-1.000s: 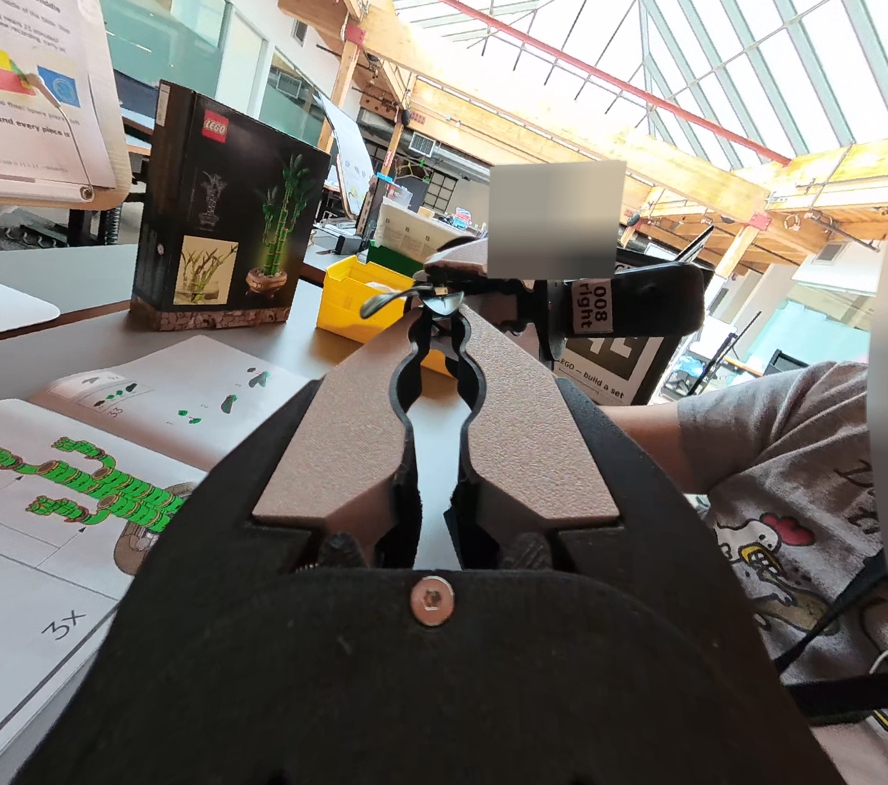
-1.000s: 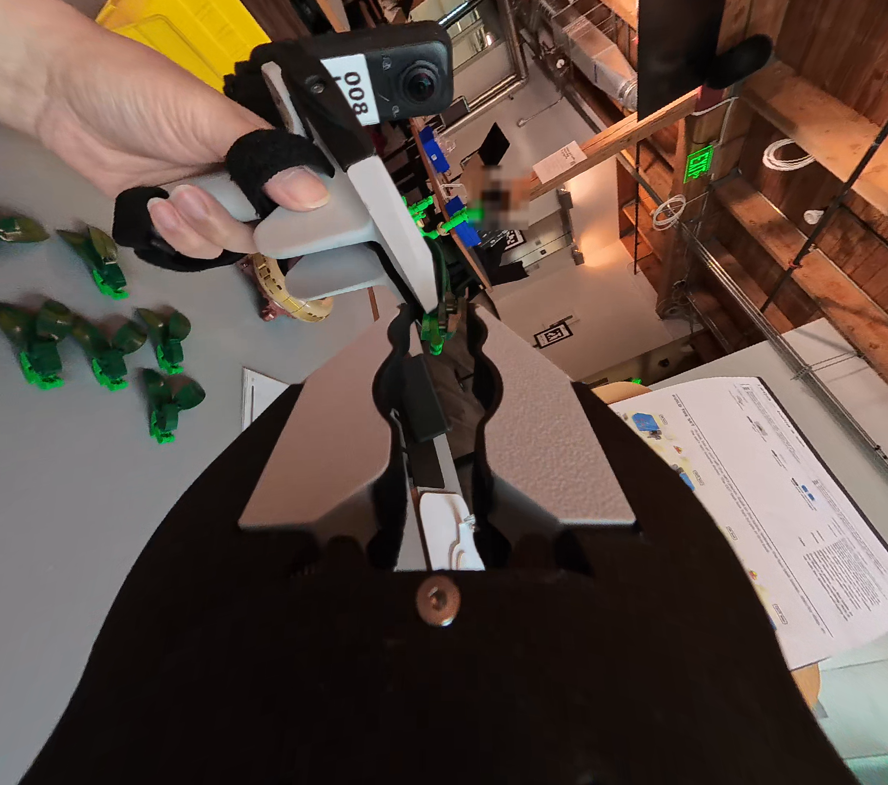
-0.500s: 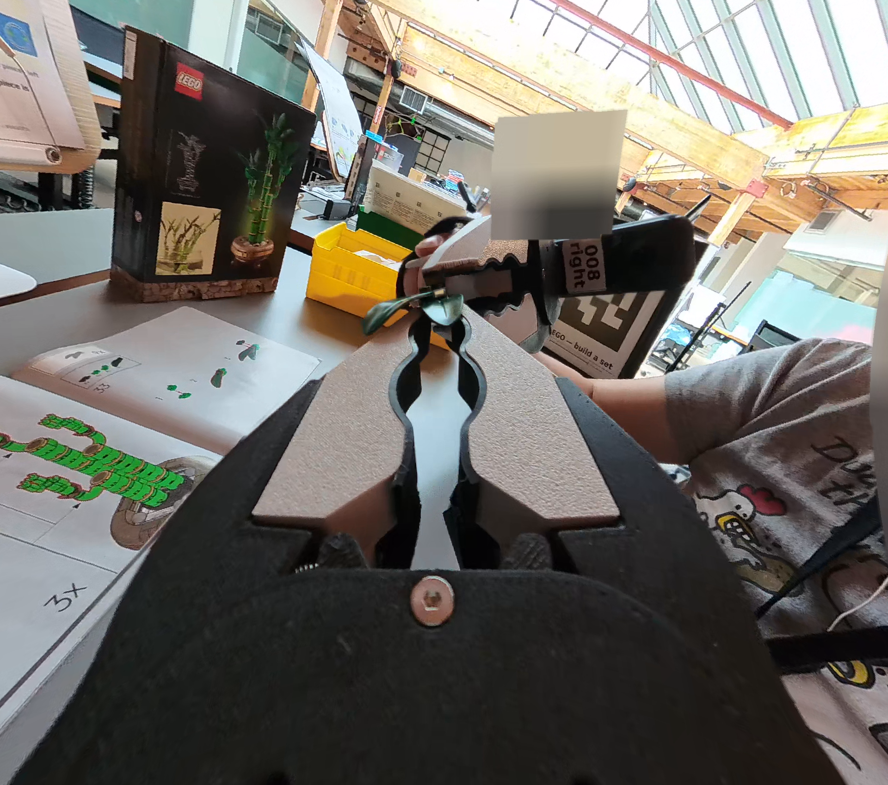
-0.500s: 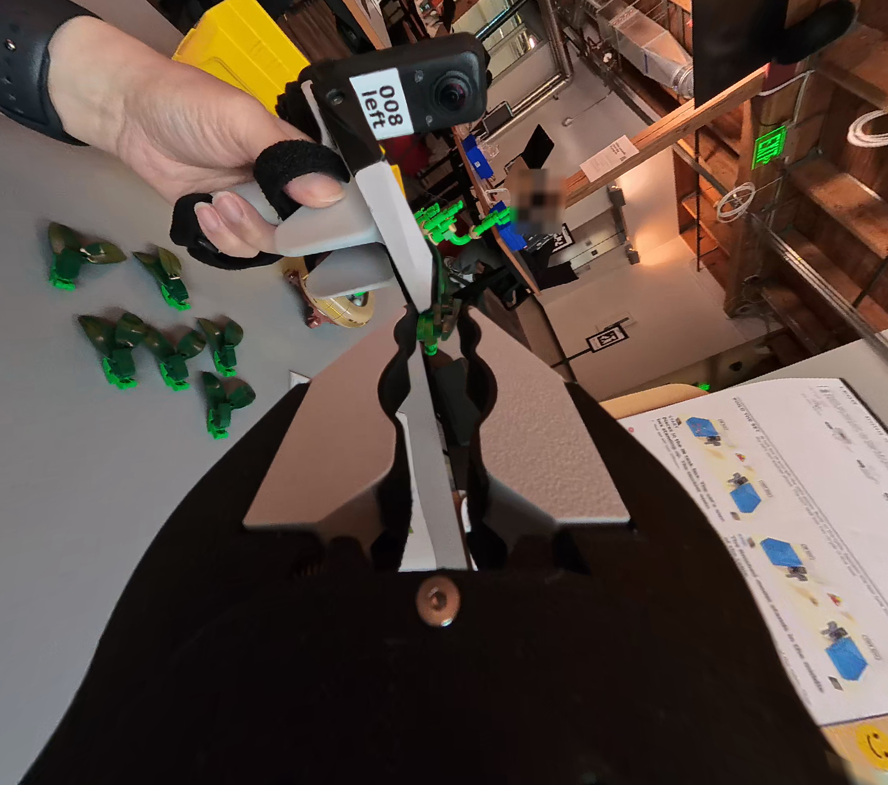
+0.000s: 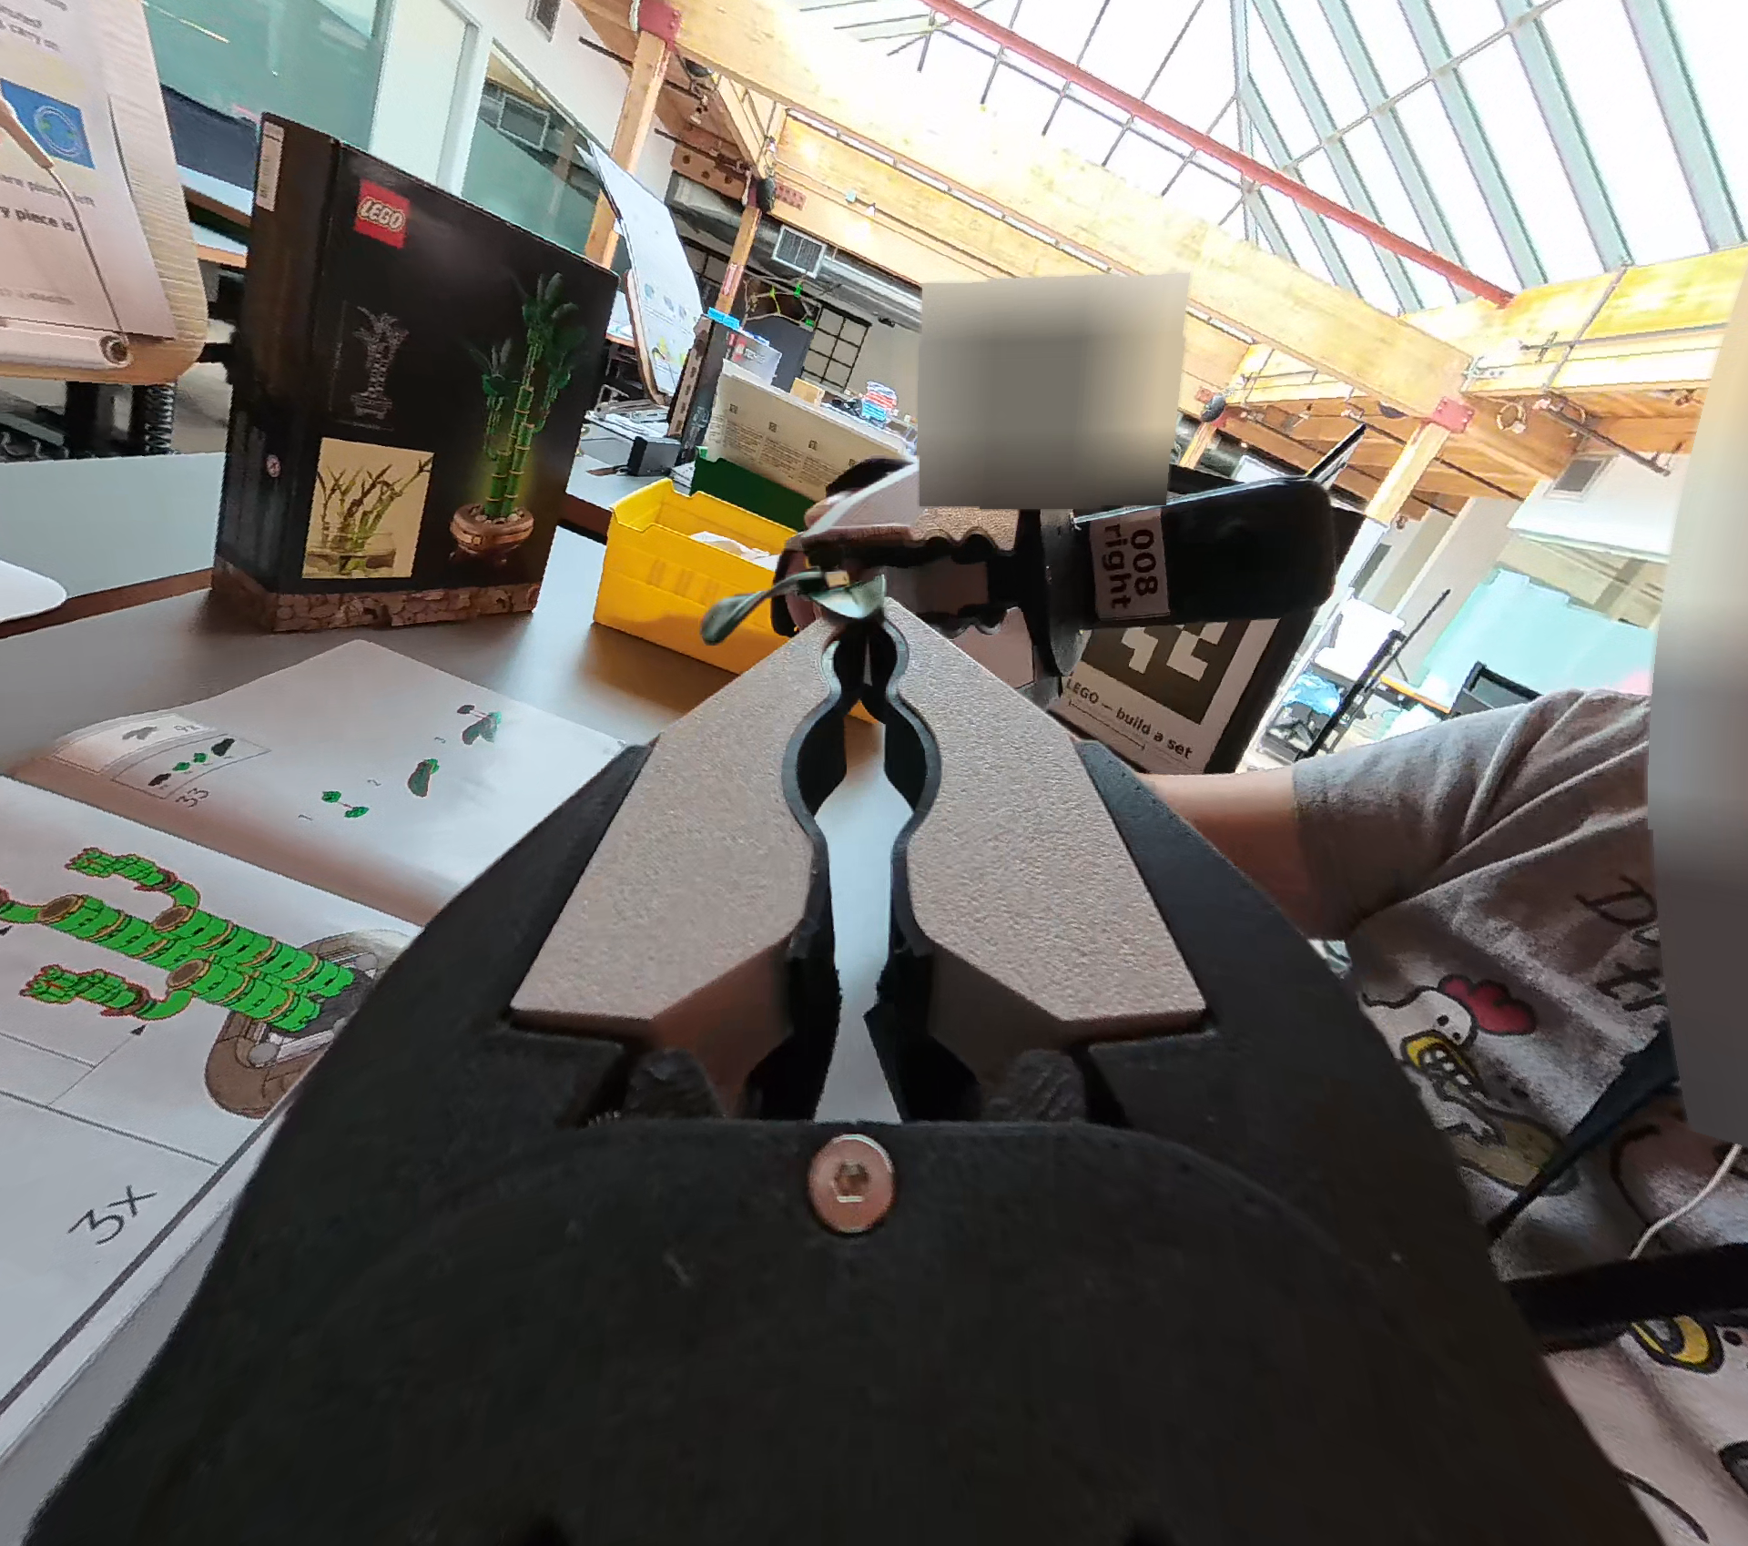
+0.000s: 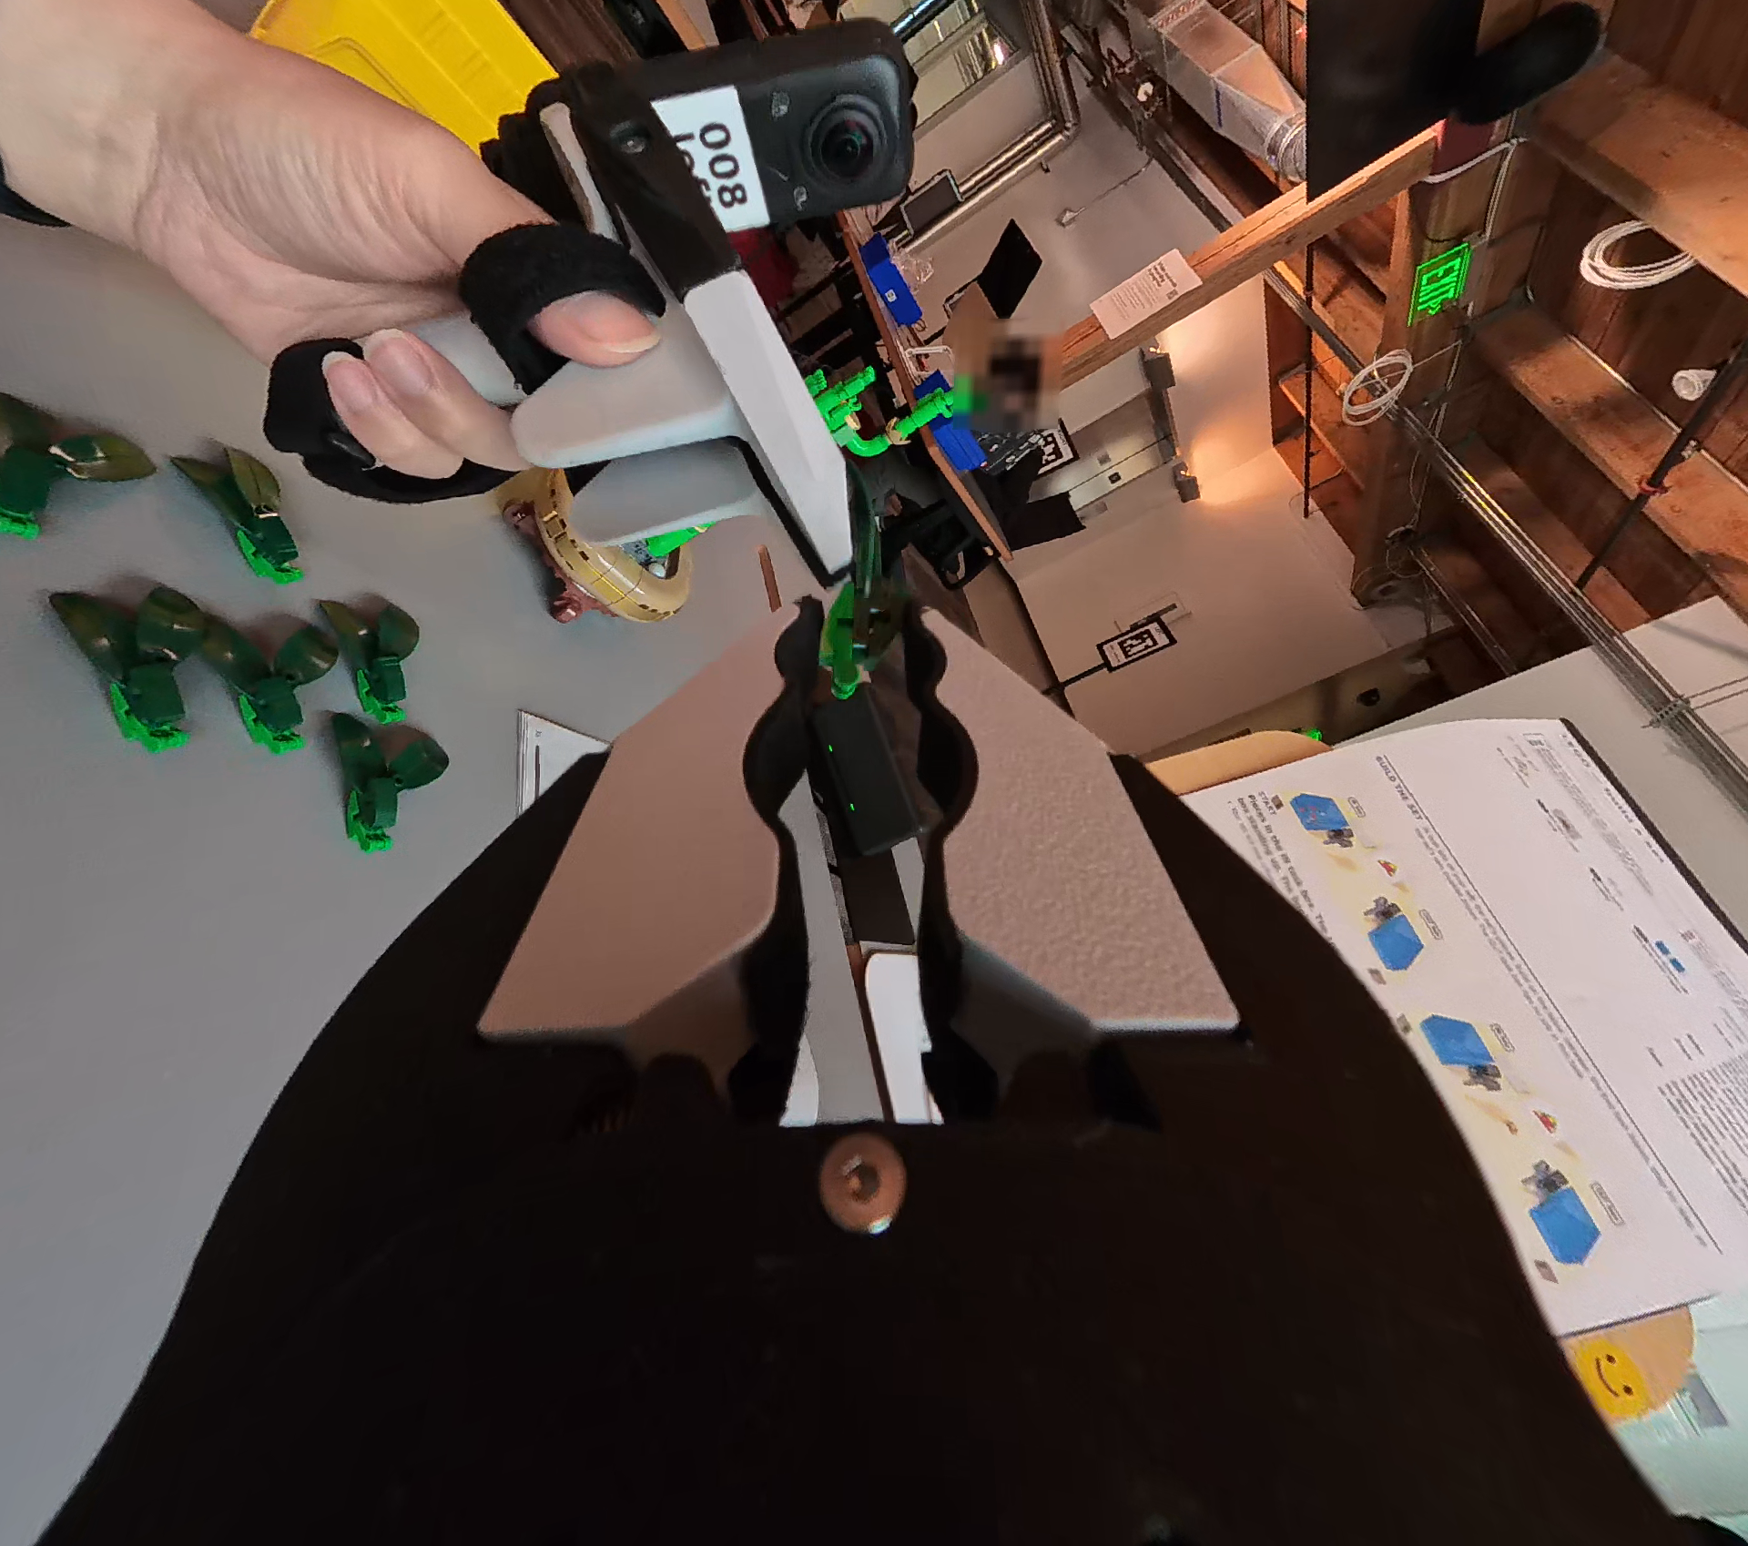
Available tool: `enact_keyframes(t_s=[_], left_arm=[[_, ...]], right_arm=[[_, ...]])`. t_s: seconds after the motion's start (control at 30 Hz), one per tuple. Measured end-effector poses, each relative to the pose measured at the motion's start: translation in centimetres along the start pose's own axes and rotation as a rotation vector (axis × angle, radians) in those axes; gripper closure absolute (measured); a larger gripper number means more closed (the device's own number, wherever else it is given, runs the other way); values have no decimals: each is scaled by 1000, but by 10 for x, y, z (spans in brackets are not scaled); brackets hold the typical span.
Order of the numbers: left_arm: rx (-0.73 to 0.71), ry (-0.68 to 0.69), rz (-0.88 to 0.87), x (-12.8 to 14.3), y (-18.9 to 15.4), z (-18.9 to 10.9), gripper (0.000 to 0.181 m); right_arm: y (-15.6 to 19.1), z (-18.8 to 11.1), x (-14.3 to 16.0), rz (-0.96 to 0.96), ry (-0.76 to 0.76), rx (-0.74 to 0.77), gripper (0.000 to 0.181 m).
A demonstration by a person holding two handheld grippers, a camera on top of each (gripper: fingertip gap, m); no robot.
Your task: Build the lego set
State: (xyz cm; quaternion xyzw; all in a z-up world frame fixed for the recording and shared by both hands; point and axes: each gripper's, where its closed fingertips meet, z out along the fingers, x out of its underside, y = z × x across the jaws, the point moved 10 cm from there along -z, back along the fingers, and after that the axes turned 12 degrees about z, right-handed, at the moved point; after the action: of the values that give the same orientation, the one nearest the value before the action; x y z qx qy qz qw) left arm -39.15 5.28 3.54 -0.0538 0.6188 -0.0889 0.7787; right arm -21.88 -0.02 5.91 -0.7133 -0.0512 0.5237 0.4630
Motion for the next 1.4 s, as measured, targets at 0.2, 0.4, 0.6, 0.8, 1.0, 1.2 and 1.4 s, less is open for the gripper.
enact_keyframes(t_s=[0.2,0.4,0.6,0.8,1.0,1.2,1.4], left_arm=[[-24,-2,16,-2,0,-2,179],[-278,169,391,-7,-3,-14,163],[-497,326,943,2,-24,-3,141],[-579,482,1282,24,-32,12,164],[-596,508,1383,30,-33,14,178],[-572,588,1462,38,-32,17,179],[-544,671,1455,43,-28,17,180]], right_arm=[[-3,-1,0,0,10,36,167],[-8,-3,4,1,66,14,167],[-4,-2,5,-23,96,-45,167],[0,-2,7,-23,96,-114,167],[1,-2,9,-19,94,-156,168],[3,1,13,-22,161,-187,164],[13,6,17,-137,249,-192,166]])
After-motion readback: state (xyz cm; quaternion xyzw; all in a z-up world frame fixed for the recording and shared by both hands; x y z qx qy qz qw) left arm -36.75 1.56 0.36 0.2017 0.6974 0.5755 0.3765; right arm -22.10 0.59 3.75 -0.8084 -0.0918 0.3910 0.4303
